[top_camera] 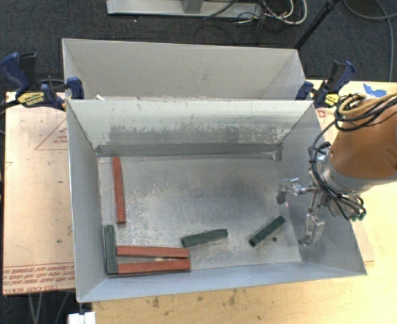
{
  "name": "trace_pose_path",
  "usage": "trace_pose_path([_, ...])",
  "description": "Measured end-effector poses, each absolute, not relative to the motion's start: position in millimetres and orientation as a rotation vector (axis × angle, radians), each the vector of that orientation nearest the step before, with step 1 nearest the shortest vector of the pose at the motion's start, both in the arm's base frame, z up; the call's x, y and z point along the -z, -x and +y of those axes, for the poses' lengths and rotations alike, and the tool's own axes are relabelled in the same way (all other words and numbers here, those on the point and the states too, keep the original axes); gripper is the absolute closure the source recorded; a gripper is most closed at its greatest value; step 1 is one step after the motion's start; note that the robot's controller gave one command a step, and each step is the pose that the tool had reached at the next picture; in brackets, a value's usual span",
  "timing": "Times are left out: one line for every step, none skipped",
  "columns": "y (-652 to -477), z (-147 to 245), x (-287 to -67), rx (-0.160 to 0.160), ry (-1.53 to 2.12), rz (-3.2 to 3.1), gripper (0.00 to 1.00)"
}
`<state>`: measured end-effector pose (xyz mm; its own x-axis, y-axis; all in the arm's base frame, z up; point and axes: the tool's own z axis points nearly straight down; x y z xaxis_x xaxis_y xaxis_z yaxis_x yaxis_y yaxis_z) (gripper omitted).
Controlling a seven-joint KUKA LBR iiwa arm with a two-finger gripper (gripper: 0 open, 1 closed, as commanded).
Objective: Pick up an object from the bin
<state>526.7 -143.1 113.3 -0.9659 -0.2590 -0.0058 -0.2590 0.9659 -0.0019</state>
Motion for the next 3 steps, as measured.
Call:
trace_pose_path([-523.5,-122.7,-70.3,-0.001,0.382,3.116,1.00])
trace_pose_path([-523.6,-122.8,-70.3,-0.001,0.382,3.116,1.00])
trace_pose_path([-563.8,-109.8,-207.0,0.000,0.338,3.119,1.00])
